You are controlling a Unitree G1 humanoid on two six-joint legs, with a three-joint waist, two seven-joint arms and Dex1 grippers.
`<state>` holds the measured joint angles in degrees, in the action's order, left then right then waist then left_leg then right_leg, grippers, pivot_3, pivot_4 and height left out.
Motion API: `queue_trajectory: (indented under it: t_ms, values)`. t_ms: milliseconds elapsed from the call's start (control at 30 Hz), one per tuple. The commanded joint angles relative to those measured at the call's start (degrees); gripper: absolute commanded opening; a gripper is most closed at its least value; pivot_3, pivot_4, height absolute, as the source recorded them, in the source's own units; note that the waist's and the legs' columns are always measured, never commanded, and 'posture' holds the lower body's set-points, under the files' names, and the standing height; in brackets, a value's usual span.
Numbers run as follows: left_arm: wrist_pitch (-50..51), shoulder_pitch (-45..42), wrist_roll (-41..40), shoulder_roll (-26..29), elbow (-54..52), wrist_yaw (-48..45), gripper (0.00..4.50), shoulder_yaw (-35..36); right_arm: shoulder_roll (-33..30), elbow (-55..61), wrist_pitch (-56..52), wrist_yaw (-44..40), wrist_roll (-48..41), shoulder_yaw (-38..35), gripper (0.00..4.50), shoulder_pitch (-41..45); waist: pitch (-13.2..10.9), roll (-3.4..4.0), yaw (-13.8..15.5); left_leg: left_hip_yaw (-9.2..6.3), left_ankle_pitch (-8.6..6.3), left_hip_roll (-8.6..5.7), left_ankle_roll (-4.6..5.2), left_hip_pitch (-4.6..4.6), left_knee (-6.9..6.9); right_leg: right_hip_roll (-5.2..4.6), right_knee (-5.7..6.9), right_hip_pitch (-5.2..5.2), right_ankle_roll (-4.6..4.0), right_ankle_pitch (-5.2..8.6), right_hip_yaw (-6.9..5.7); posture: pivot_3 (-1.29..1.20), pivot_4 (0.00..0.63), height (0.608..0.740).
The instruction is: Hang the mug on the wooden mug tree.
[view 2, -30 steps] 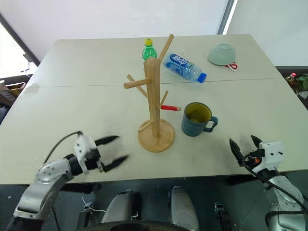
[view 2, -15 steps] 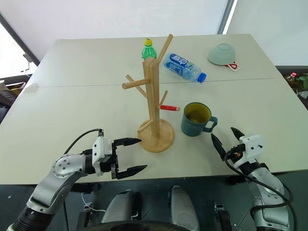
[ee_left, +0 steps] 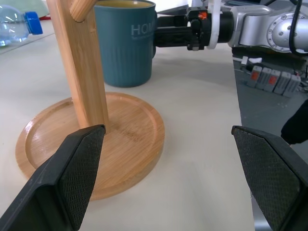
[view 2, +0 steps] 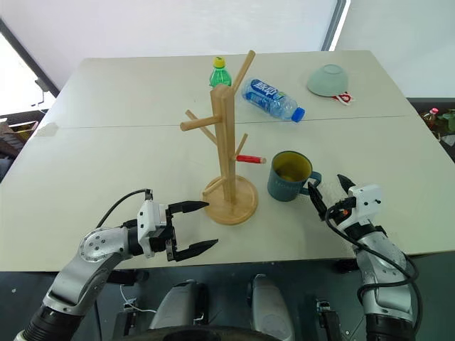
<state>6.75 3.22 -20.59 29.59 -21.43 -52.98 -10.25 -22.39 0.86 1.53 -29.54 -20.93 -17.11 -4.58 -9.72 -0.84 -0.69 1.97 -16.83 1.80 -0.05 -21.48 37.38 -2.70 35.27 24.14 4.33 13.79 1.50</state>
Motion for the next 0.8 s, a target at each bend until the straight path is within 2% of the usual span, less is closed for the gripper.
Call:
queue_trajectory:
  t_ms: [33,133,200,267,433,467,700,800]
  values:
    - [0.0,-1.0,-0.6,-0.2,-2.0,0.5,4.50,0.3,0.4,-0.8,0.4,0.0,0.5,0.5,4.29,1.1,0.0,0.00,0.0,-0.01,0.00,0.00,0.00,0.00,0.00,0.00,0.00,0.00,0.00,0.00,0.00,0.00,0.150,0.740]
    - [0.8,-1.6,-0.8,-0.4,-2.3,1.1,4.50,0.4,0.7,-1.9,0.3,0.2,0.7,1.1,4.29,2.3,0.0,0.00,0.0,-0.01,0.00,0.00,0.00,0.01,0.02,0.01,0.05,-0.01,0.00,0.00,0.00,0.00,0.150,0.740]
    - [1.1,-1.9,-0.9,-0.4,-2.4,1.3,4.50,0.3,0.9,-2.5,0.1,0.3,0.7,1.3,3.73,2.9,0.0,0.00,-0.1,-0.01,0.00,0.00,0.00,0.02,0.04,0.02,0.08,-0.01,0.01,0.00,0.01,0.00,0.150,0.740]
    - [1.4,-2.0,-1.0,-0.5,-2.6,1.4,4.50,0.3,1.0,-3.0,-0.1,0.1,0.5,1.5,2.89,3.3,0.0,0.00,-0.1,-0.01,0.00,0.00,0.00,0.03,0.05,0.03,0.10,-0.01,0.01,0.00,0.02,0.00,0.150,0.740]
    - [1.8,-2.3,-0.9,-0.6,-2.9,1.7,4.50,0.1,1.5,-2.6,-1.0,-0.9,-0.5,2.4,0.22,3.5,0.0,0.00,0.0,-0.01,0.01,0.00,0.00,0.03,0.07,0.03,0.13,-0.02,0.01,-0.01,0.02,0.00,0.150,0.740]
    - [1.8,-2.3,-0.9,-0.6,-2.9,1.7,4.50,0.1,1.6,-2.4,-1.0,-0.9,-0.6,2.4,0.04,3.5,0.0,0.00,0.0,-0.02,0.01,0.00,0.00,0.03,0.08,0.03,0.13,-0.02,0.01,-0.01,0.02,0.00,0.150,0.740]
    - [2.0,-2.3,-0.9,-0.7,-3.2,2.2,4.50,0.2,-3.6,6.2,0.4,-1.9,3.0,1.4,0.04,-0.6,0.0,0.02,0.0,-0.01,0.00,-0.01,0.00,0.02,0.11,0.02,0.14,-0.03,0.01,-0.01,0.03,0.00,0.150,0.740]
    - [2.2,-3.0,-1.4,-0.7,-2.5,1.7,4.50,0.2,-12.3,16.0,2.9,-7.1,8.3,0.5,0.04,-7.0,0.0,0.10,0.2,-0.01,0.00,-0.03,0.00,-0.01,0.16,0.02,0.14,-0.04,0.02,-0.01,0.03,0.00,0.150,0.740]
